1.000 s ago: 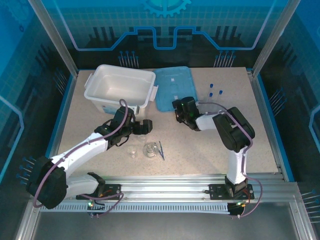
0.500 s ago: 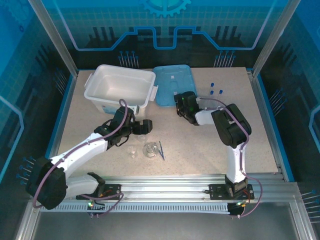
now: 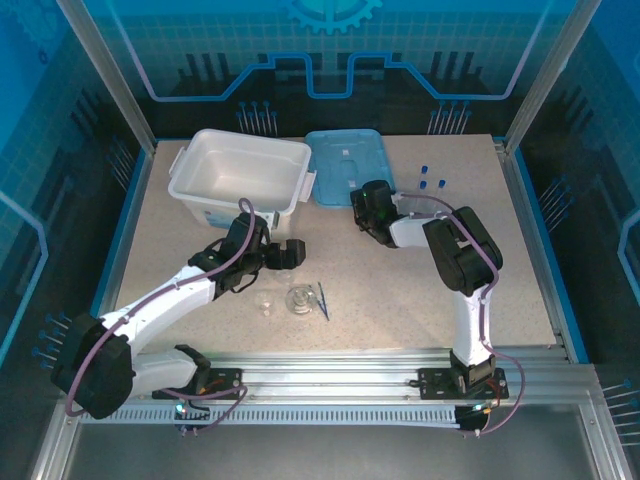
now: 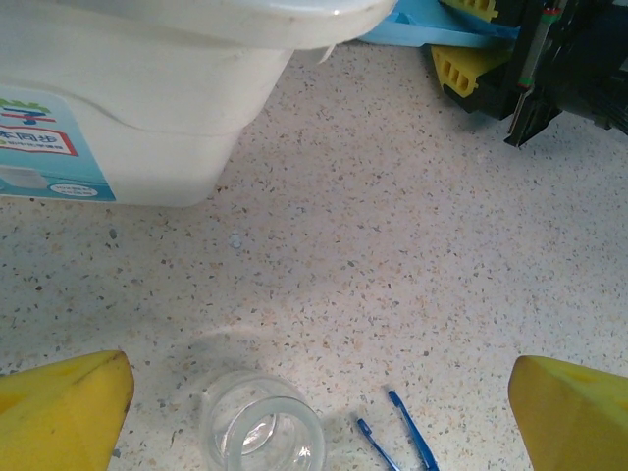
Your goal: Organize the chemistry lab equipment
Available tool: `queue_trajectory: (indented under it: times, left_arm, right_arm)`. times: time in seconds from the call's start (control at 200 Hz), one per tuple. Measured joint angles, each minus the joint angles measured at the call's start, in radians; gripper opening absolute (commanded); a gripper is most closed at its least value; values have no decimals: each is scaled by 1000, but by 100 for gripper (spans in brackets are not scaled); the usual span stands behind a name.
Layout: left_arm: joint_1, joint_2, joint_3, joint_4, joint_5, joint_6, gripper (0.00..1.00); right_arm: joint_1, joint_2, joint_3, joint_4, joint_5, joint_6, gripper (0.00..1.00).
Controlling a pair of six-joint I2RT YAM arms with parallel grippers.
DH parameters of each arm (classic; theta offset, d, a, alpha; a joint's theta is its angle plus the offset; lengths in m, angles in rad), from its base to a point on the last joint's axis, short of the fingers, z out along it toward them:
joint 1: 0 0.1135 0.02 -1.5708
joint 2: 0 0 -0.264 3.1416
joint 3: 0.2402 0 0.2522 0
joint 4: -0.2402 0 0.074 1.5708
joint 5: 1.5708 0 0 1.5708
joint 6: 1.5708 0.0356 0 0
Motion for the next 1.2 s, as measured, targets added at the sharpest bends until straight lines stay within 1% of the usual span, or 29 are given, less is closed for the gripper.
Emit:
queue_trajectory:
  times: [0.145,0.235,0.335,0.455,0.51,0.681,0.951,1.111,1.201]
  left_arm:
    - [0,0,0,0,0,0,99]
    - [0,0,0,0,1,0,99]
    - [0,0,0,0,1,0,99]
    - [0,0,0,0,2,0,99]
    - [0,0,0,0,5,0,99]
    - [0,0,0,0,8,0,99]
    - [0,0,0,0,8,0,99]
    - [0,2,0,0,18,0,99]
    - [0,8,0,0,19,0,99]
  right_arm:
    - [3,-22,0,-31,28,-19,30]
    - [10,-49,0,-37,44,-34,29]
    - [15,-73,3,-39,60,-48,35]
    - [18,-82,14,-47,78,-68,36]
    - [20,-84,18,-50,88,-71,36]
    - [24,-90,30,-81,119,-90,30]
    - [33,-162,43,-136,200,-129,30]
    - [40,-174,79,-146,229,-134,30]
    - [40,-174,93,-150,238,-130,27]
